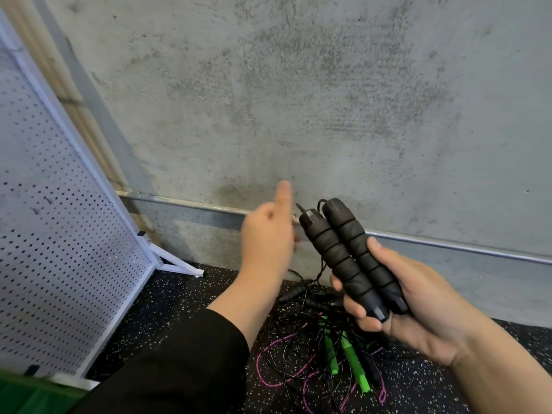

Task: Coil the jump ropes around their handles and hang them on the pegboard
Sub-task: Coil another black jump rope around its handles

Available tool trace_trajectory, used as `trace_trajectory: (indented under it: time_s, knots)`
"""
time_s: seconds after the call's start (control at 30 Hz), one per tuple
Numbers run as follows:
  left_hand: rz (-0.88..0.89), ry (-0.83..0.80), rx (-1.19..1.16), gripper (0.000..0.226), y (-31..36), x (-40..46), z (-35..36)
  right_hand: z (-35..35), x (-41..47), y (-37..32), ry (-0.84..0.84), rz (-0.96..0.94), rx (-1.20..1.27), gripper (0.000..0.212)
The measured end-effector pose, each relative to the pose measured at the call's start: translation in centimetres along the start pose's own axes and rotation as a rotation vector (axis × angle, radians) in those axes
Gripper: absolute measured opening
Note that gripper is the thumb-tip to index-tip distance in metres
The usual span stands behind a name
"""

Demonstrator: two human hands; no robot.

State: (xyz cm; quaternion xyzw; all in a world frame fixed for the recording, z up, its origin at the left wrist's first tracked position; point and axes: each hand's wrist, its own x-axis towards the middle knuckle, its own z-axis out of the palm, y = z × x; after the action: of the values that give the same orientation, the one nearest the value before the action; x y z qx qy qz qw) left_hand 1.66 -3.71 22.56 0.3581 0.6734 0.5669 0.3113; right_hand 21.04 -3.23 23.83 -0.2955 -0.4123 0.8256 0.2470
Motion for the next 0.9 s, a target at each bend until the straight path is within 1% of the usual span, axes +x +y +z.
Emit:
trace_trajectory:
  time_s: [0.03, 0.07, 0.1, 0.13, 0.17, 0.23, 0.3, 0.33, 0.37, 0.43, 0.53, 0.57, 0.67, 0.7, 0.8, 0.87, 0.9]
  knots:
    - [0.082, 0.099, 0.003, 0.064, -0.3, 0.7, -0.5, -0.1, -0.1, -0.1, -0.042, 0.022, -0.002, 0.052]
    - [0.148, 0.122, -0.024, 0.051, -0.3, 1.2, -1.1, -0.3, -0.3, 0.0, -0.087, 0.049, -0.002, 0.053]
    - [0.193, 0.068, -0.048, 0.040, -0.1, 1.5, -1.5, -0.4, -0.4, 0.0, -0.132, 0.073, 0.001, 0.056]
    - [0.226, -0.045, -0.067, 0.037, 0.0, 1.6, -1.7, -0.4, -0.5, 0.1, -0.177, 0.087, 0.011, 0.057]
    - [0.232, -0.165, -0.107, 0.040, 0.1, 1.4, -1.7, -0.5, -0.6, 0.1, -0.223, 0.086, 0.030, 0.058]
    - [0.166, -0.314, -0.259, 0.047, 0.1, 0.8, -1.3, -0.6, -0.4, 0.2, -0.307, 0.057, 0.089, 0.056]
    - [0.065, -0.386, -0.485, 0.046, 0.3, -0.2, -0.8, -0.6, 0.0, 0.0, -0.427, 0.016, 0.208, 0.054]
    - [0.031, -0.410, -0.537, 0.044, 0.4, -0.5, -0.5, -0.5, 0.1, -0.1, -0.484, -0.006, 0.299, 0.055]
    - [0.021, -0.426, -0.518, 0.042, 0.4, -0.8, -0.2, -0.5, 0.3, -0.4, -0.519, -0.032, 0.381, 0.056]
    - [0.060, -0.451, -0.392, 0.040, 0.3, -1.6, 0.5, -0.9, 0.5, -0.9, -0.522, -0.082, 0.465, 0.060]
    - [0.166, -0.458, -0.215, 0.032, -0.1, -2.8, 1.8, -1.6, 0.3, -1.2, -0.471, -0.103, 0.501, 0.061]
    - [0.183, -0.459, -0.179, 0.030, -0.1, -3.0, 2.1, -1.5, 0.3, -1.3, -0.397, -0.107, 0.474, 0.057]
    - [0.201, -0.462, -0.097, 0.034, -0.1, -2.9, 2.5, -1.1, -0.1, -1.4, 0.020, -0.218, 0.222, 0.051]
    - [0.209, -0.464, -0.058, 0.035, 0.0, -2.9, 2.5, -1.0, -0.1, -1.4, 0.096, -0.237, 0.160, 0.051]
    - [0.221, -0.480, 0.075, 0.031, 0.2, -3.0, 2.7, -0.7, 0.1, -1.3, 0.213, -0.279, 0.004, 0.050]
    - [0.196, -0.481, 0.148, 0.027, 0.3, -3.0, 2.7, -0.7, 0.3, -1.1, 0.277, -0.309, -0.113, 0.043]
    - [0.190, -0.472, 0.174, 0.029, 0.3, -3.0, 2.6, -0.6, 0.3, -1.0, 0.290, -0.332, -0.176, 0.039]
